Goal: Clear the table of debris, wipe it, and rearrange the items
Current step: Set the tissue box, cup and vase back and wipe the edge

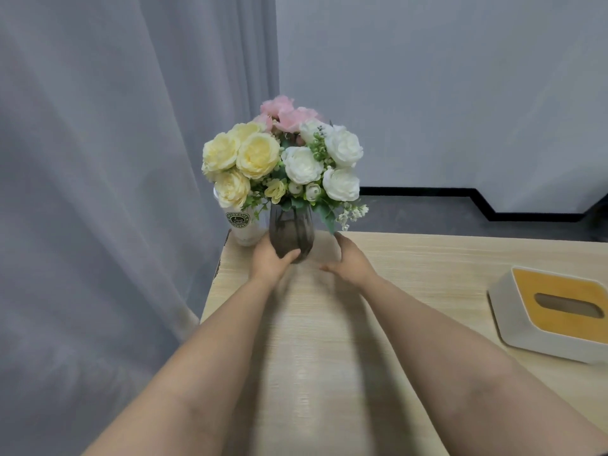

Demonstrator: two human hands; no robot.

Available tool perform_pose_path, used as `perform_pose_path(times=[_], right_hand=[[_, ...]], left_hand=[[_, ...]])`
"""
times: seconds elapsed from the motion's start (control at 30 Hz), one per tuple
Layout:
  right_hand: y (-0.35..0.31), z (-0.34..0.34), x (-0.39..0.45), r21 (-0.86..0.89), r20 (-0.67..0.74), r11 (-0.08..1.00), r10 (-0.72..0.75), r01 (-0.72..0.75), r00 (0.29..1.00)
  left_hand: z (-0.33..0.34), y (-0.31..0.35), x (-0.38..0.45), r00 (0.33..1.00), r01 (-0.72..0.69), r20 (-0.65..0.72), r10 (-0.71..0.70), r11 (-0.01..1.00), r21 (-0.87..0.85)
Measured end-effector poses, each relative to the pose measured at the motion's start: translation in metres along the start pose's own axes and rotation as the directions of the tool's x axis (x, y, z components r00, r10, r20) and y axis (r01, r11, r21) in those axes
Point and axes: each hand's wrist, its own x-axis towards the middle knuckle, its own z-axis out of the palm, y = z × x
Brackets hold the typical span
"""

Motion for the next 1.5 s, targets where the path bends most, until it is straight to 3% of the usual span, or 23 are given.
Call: perform_pose_path(times=[0.17,0.37,0.53,0.83,1.23,1.5], right_hand=[[0.031,-0.041,-0.041,-0.093,0.018,0.995,0.038,-0.036,0.999],[0.076,-0.116,-0.085,-0.262,-0.026,0.965,0.004,-0.011,1.000],[0.118,-0.183,-0.122,-0.296,-0.089,0.953,0.031,-0.056,0.996],[0.220,-0.271,-0.176,-0.318,-0.131,0.936,0.114,-0.151,0.985],[0.306,-0.305,-0.201,-0.220,-0.023,0.929,0.299,-0.296,0.954],[0.302,-0.297,-0.196,-0.168,-0.025,0.935,0.313,-0.313,0.949]], left_hand=[[0.027,0.031,-0.039,0.989,0.065,0.124,-0.079,0.992,0.113],[0.077,0.094,-0.084,0.956,-0.166,0.284,0.080,0.942,0.292],[0.128,0.149,-0.112,0.919,-0.271,0.366,0.146,0.908,0.320],[0.237,0.221,-0.160,0.860,-0.317,0.493,0.134,0.897,0.308],[0.321,0.240,-0.188,0.804,-0.237,0.584,-0.108,0.843,0.482],[0.320,0.234,-0.182,0.840,-0.316,0.539,-0.067,0.746,0.586]])
